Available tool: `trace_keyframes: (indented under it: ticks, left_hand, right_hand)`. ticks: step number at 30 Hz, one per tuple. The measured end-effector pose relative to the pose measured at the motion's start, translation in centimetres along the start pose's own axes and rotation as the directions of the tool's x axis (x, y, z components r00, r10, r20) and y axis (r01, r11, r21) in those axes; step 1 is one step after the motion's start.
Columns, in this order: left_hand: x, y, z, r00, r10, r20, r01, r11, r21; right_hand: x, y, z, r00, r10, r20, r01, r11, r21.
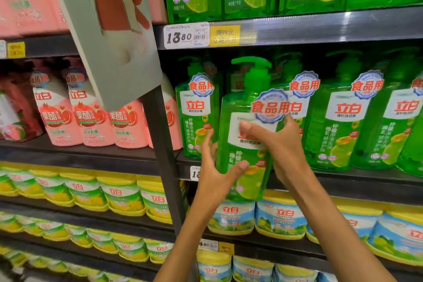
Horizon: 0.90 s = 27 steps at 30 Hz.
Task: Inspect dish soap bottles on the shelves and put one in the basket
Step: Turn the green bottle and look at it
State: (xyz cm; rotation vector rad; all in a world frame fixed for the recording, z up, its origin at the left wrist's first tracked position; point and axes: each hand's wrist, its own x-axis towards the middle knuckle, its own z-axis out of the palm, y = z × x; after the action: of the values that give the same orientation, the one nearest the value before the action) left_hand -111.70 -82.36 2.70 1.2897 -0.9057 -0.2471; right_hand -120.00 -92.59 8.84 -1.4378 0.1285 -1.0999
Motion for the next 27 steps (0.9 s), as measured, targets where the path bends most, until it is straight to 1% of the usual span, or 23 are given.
trace_keyframes:
  ticks: [1, 2, 4, 5, 7, 9, 10, 12, 14, 15, 17, 18, 20, 21, 22, 23, 24, 25, 26, 27]
  left_hand:
    - [-0.6, 0.4, 0.1, 0.999, -0.018, 0.026, 0.018, 1.000, -0.018]
    - [-1.1, 0.8, 0.2, 1.000, -0.023, 0.020, 0.024, 0.999, -0.029]
    - [-2.3, 1.7, 0.5, 0.999, -0.025, -0.027, 0.023, 0.998, -0.051]
    - [-2.8, 2.1, 0.7, 0.997, -0.054, -0.048, 0.050, 0.996, -0.079]
    - [-3.7, 2.4, 0.8, 0.984, -0.177, -0.026, 0.170, 0.971, -0.166]
    - [-4.6, 2.3, 0.9, 0.946, -0.319, 0.060, 0.325, 0.917, -0.233]
    - [-5.0, 2.3, 0.9, 0.922, -0.380, 0.077, 0.387, 0.888, -0.248]
    - [-5.2, 2.0, 0.8, 0.881, -0.462, 0.103, 0.471, 0.834, -0.287]
    - [-5.3, 2.1, 0.6, 0.871, -0.472, 0.133, 0.490, 0.825, -0.281]
    - [-5.2, 2.0, 0.4, 0.871, -0.468, 0.147, 0.491, 0.830, -0.264]
    - [-5.4, 1.9, 0.2, 0.872, -0.466, 0.151, 0.490, 0.831, -0.264]
    - [-5.6, 2.3, 0.2, 0.874, -0.461, 0.150, 0.485, 0.831, -0.272]
    - [-5.8, 2.8, 0.5, 0.879, -0.464, 0.112, 0.475, 0.829, -0.296]
    - [-5.9, 2.7, 0.6, 0.879, -0.470, 0.084, 0.472, 0.831, -0.295]
    - [-6.1, 2.7, 0.5, 0.884, -0.459, 0.084, 0.463, 0.837, -0.292]
    - [-6.2, 2.5, 0.4, 0.897, -0.432, 0.091, 0.438, 0.841, -0.317]
    - [-6.4, 2.5, 0.3, 0.900, -0.409, 0.148, 0.434, 0.820, -0.374]
    - [-6.5, 2.2, 0.3, 0.887, -0.421, 0.189, 0.461, 0.780, -0.424]
    - [-6.5, 2.1, 0.3, 0.871, -0.438, 0.224, 0.491, 0.738, -0.462]
    - [-6.6, 2.0, 0.3, 0.859, -0.439, 0.263, 0.512, 0.719, -0.471]
  right_hand:
    - [-0.4, -0.2, -0.1, 0.999, 0.041, 0.018, -0.042, 0.997, 0.061]
    - [-0.6, -0.4, -0.2, 0.996, 0.076, 0.043, -0.080, 0.992, 0.097]
    - [-0.9, -0.8, -0.7, 0.983, 0.145, 0.108, -0.158, 0.979, 0.126]
    - [-0.9, -1.0, -1.0, 0.972, 0.185, 0.146, -0.205, 0.969, 0.136]
    - [-1.1, -1.3, -1.5, 0.943, 0.267, 0.198, -0.298, 0.944, 0.145]
    - [-1.4, -1.3, -1.5, 0.921, 0.325, 0.214, -0.362, 0.918, 0.160]
    - [-1.7, -1.3, -1.4, 0.918, 0.336, 0.210, -0.374, 0.909, 0.182]
    - [-2.1, -1.4, -1.1, 0.924, 0.346, 0.165, -0.374, 0.906, 0.199]
    - [-2.2, -1.7, -0.7, 0.931, 0.350, 0.100, -0.363, 0.916, 0.171]
    - [-2.4, -1.7, -0.6, 0.938, 0.343, 0.058, -0.348, 0.928, 0.134]
    - [-2.7, -2.0, 0.0, 0.956, 0.291, -0.031, -0.292, 0.957, -0.008]
    - [-2.9, -2.1, 0.3, 0.965, 0.259, -0.050, -0.262, 0.962, -0.073]
    - [-3.0, -2.4, 0.3, 0.969, 0.245, -0.032, -0.247, 0.964, -0.102]
    - [-3.0, -2.6, 0.0, 0.965, 0.263, -0.003, -0.263, 0.962, -0.075]
    - [-2.8, -2.8, -0.5, 0.958, 0.283, 0.039, -0.282, 0.959, -0.031]
    - [-2.6, -2.9, -1.0, 0.950, 0.292, 0.113, -0.297, 0.955, 0.024]
    - [-2.5, -2.9, -1.4, 0.932, 0.298, 0.207, -0.320, 0.944, 0.082]
    - [-2.5, -2.7, -1.5, 0.906, 0.310, 0.289, -0.357, 0.926, 0.125]
    - [-2.6, -2.6, -1.3, 0.873, 0.334, 0.356, -0.404, 0.904, 0.142]
    - [-2.8, -2.4, -1.0, 0.843, 0.353, 0.405, -0.445, 0.882, 0.157]
